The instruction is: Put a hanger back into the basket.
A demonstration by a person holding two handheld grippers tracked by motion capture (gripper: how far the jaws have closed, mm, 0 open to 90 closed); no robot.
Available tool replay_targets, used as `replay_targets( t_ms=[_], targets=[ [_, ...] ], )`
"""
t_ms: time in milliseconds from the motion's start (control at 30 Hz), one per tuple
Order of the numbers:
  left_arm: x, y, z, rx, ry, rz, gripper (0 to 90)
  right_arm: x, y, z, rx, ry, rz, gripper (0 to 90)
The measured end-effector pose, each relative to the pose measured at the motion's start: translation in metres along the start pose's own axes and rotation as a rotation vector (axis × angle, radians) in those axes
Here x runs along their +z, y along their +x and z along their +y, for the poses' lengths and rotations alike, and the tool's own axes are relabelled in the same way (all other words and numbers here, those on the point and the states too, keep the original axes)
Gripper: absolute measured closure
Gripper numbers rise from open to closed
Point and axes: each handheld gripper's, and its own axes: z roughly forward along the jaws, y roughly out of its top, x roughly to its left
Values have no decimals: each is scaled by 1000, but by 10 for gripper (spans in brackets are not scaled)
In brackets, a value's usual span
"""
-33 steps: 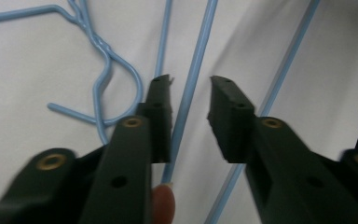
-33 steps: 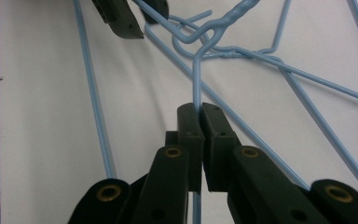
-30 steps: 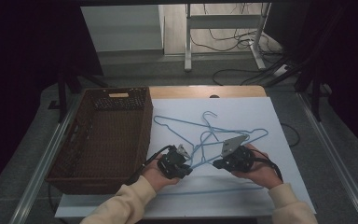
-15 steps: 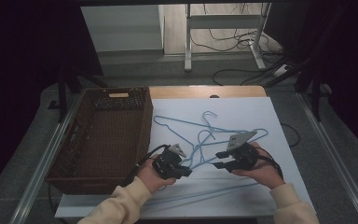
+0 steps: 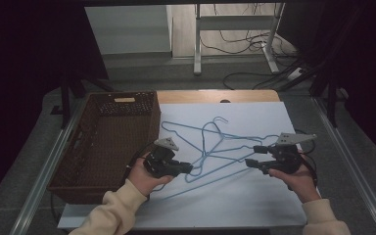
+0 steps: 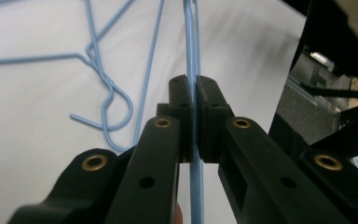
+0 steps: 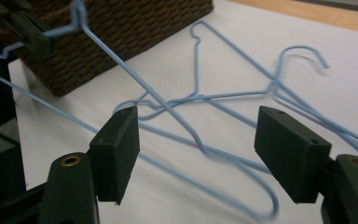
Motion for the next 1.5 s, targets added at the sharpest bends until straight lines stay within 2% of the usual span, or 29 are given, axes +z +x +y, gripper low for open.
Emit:
replay_targets(
  t_ms=[167,200,233,333,467,667,700,733,800,867,1133,1300,1500],
  targets=[
    [-24,3,3,-9,-55,-13,869,-8,-4,-3,18,-20,-21,309],
    [-33,5,3,-16,-73,-8,869,-9,-4,-5,19,-19,-23,309],
    [-33,5,3,-16,-73,-8,869,-9,-4,-5,19,-19,-23,309],
    [-47,11,4,-29,-92,-4,869,-9,-5,-7,22,-16,-29,310],
    [-65,21,4,-41,-106,13,869,-10,-7,-7,29,-17,-38,313],
    [-94,35,1,-68,-163,46,869,-9,-8,-9,30,0,-52,315],
    [-104,41,0,-77,-179,65,869,-9,-8,-9,30,1,-53,315],
    [-104,41,0,-77,-179,65,869,-9,-8,-9,30,3,-55,315],
    [-114,49,-3,-91,-203,71,869,-8,-8,-10,27,7,-58,317],
    [-126,57,-7,-103,-227,84,869,-8,-8,-10,26,10,-59,317],
    [-165,83,-26,-143,-284,180,869,-6,-9,-11,25,25,-76,307],
    [-182,102,-45,-181,-318,235,870,-5,-9,-12,19,35,-81,302],
    [-194,125,-71,-252,-346,292,870,-3,-9,-13,21,41,-84,299]
  ],
)
